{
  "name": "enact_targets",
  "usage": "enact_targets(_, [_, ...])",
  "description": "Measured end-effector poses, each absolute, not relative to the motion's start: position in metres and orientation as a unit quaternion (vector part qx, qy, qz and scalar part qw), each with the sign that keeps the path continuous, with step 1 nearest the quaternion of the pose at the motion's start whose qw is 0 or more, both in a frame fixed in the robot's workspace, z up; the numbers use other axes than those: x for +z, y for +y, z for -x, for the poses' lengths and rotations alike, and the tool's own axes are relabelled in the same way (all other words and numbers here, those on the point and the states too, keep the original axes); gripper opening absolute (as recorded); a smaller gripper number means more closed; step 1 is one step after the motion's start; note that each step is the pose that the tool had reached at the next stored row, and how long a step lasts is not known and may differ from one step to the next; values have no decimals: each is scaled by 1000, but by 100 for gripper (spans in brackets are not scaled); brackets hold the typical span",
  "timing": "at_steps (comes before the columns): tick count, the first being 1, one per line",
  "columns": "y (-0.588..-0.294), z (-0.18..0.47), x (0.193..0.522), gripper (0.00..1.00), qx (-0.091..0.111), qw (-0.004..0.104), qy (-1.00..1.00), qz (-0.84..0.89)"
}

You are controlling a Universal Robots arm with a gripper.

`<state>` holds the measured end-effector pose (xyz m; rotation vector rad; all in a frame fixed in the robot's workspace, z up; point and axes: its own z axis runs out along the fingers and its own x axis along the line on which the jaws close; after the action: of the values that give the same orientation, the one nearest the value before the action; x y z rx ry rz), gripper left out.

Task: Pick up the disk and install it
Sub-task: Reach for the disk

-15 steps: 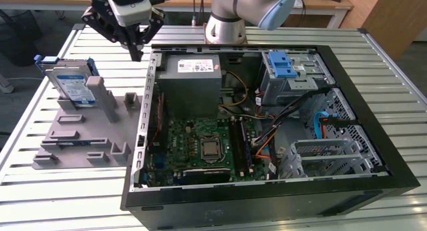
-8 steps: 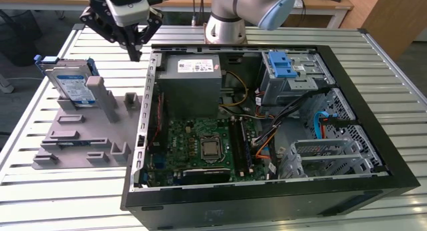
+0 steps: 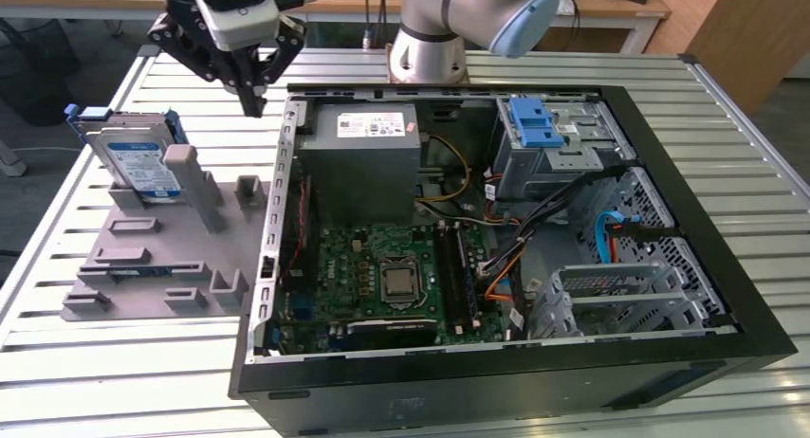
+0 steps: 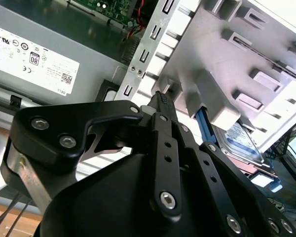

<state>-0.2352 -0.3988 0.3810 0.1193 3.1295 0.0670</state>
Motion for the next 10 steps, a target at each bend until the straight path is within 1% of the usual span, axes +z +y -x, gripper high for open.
enact_targets(10, [-399, 239, 381, 11, 21, 4, 999, -38])
